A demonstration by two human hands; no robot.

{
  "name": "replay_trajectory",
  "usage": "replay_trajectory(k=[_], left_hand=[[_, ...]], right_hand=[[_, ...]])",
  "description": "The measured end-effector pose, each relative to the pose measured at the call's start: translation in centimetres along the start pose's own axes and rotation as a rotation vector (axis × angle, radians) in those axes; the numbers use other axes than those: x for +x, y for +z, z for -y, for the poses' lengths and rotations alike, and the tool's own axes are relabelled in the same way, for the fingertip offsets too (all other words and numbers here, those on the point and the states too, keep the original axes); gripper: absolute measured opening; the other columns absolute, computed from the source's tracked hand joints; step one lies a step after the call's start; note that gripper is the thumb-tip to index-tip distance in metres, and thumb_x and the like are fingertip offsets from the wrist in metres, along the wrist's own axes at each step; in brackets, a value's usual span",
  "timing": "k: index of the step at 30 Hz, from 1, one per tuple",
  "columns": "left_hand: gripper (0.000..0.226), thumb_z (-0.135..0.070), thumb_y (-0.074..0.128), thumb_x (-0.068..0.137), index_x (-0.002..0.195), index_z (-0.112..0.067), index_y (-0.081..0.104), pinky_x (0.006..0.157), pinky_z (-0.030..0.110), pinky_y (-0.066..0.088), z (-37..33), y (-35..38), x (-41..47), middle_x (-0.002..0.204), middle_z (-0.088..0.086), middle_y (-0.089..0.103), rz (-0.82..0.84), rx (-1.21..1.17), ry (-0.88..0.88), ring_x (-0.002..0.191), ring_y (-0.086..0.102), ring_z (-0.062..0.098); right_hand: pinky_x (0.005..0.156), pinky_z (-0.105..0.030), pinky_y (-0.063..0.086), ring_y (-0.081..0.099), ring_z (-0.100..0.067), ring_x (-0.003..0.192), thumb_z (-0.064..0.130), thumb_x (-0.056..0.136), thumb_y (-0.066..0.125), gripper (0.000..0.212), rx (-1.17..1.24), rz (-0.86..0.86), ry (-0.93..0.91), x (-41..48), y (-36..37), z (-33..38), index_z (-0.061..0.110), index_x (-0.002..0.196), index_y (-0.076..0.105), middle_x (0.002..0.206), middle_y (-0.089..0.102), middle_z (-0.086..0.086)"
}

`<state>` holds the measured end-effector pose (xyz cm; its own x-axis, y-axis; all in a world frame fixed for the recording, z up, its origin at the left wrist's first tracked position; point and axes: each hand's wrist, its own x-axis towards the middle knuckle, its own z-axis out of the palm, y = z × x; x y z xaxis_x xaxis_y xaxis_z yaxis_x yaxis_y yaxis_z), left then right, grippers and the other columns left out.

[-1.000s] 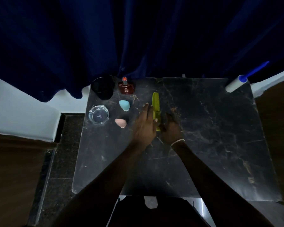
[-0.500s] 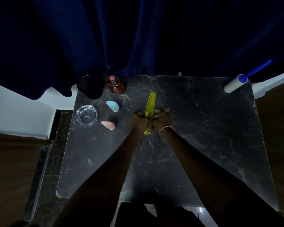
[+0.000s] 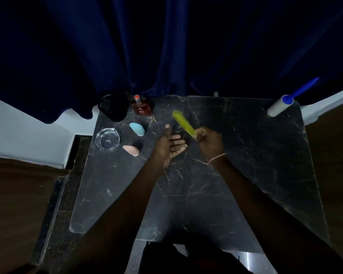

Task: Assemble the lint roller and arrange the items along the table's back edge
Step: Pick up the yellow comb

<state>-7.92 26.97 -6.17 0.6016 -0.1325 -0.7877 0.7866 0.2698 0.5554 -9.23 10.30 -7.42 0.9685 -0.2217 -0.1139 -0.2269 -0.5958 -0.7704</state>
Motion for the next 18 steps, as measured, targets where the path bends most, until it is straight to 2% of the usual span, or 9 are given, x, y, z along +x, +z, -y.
replay_trajectory(k=[2,3,5,6,7,10,13,16,18], left_hand=[[0.055,-0.054,0.049,0.103,0.110,-0.003,0.070,0.064,0.028,0.061,-1.1,-0.1,-0.8,0.088,0.011,0.078,0.105,0.018,0.014,0.074,0.075,0.018],[0.040,-0.041,0.055,0.104,0.110,-0.004,0.071,0.061,0.026,0.061,-1.5,0.1,-1.1,0.086,0.009,0.077,0.137,0.036,0.043,0.071,0.074,0.016],[0.015,-0.010,0.060,0.101,0.107,-0.005,0.072,0.061,0.023,0.059,-1.7,0.5,-1.3,0.087,0.009,0.075,0.155,0.093,0.140,0.070,0.069,0.014],[0.015,-0.002,0.060,0.099,0.106,-0.004,0.073,0.063,0.023,0.059,-1.6,0.6,-1.4,0.090,0.009,0.074,0.145,0.130,0.185,0.072,0.068,0.013],[0.016,0.002,0.061,0.097,0.107,-0.003,0.073,0.066,0.023,0.060,-1.3,0.7,-1.5,0.093,0.010,0.075,0.129,0.157,0.210,0.075,0.069,0.013],[0.023,0.003,0.065,0.095,0.117,0.003,0.070,0.079,0.030,0.061,-0.5,0.6,-1.6,0.107,0.018,0.074,0.032,0.199,0.276,0.089,0.070,0.020],[0.016,0.004,0.069,0.092,0.104,-0.004,0.074,0.087,0.039,0.058,0.5,0.1,-0.7,0.105,0.015,0.076,-0.115,0.250,0.377,0.093,0.070,0.021],[0.026,0.007,0.069,0.090,0.088,-0.018,0.072,0.093,0.041,0.058,1.5,-0.5,0.3,0.098,0.007,0.075,-0.231,0.319,0.437,0.097,0.070,0.021],[0.034,0.011,0.067,0.089,0.082,-0.022,0.071,0.096,0.042,0.057,2.1,-0.7,0.8,0.094,0.004,0.074,-0.279,0.333,0.456,0.098,0.069,0.023]], right_hand=[[0.094,-0.042,0.048,0.064,-0.031,0.097,0.001,0.084,0.059,0.018,-0.175,-0.069,-0.260,-0.1,-1.5,0.3,0.006,0.092,0.074,0.105,0.069,-0.013],[0.097,-0.040,0.044,0.061,-0.032,0.100,0.004,0.085,0.060,0.017,-0.236,-0.103,-0.351,-0.2,-2.0,0.3,0.008,0.092,0.075,0.111,0.067,-0.012],[0.094,-0.030,0.037,0.057,-0.029,0.103,0.006,0.086,0.063,0.015,-0.267,-0.145,-0.420,-0.2,-2.3,0.4,0.012,0.092,0.075,0.117,0.061,-0.007],[0.092,-0.026,0.037,0.055,-0.028,0.105,0.006,0.085,0.064,0.015,-0.236,-0.150,-0.407,-0.4,-2.2,0.5,0.013,0.092,0.075,0.119,0.059,-0.006],[0.093,-0.025,0.040,0.053,-0.027,0.107,0.004,0.085,0.064,0.016,-0.179,-0.143,-0.375,-0.5,-2.0,0.6,0.012,0.093,0.075,0.120,0.056,-0.005],[0.095,-0.037,0.053,0.057,-0.026,0.110,-0.003,0.086,0.061,0.026,0.014,-0.099,-0.278,-1.0,-1.1,0.8,0.008,0.106,0.074,0.122,0.053,-0.010],[0.092,-0.042,0.057,0.069,-0.026,0.097,-0.007,0.085,0.059,0.049,0.197,-0.009,-0.018,-0.9,-0.2,0.8,0.009,0.132,0.060,0.109,0.067,-0.013],[0.068,-0.034,0.063,0.071,-0.022,0.075,-0.002,0.086,0.067,0.056,0.437,0.155,0.260,-1.0,1.5,0.9,0.005,0.139,0.050,0.089,0.071,-0.008],[0.056,-0.023,0.061,0.068,-0.015,0.069,-0.003,0.086,0.069,0.055,0.451,0.222,0.300,-1.0,2.7,0.8,0.006,0.138,0.052,0.085,0.067,-0.005]])
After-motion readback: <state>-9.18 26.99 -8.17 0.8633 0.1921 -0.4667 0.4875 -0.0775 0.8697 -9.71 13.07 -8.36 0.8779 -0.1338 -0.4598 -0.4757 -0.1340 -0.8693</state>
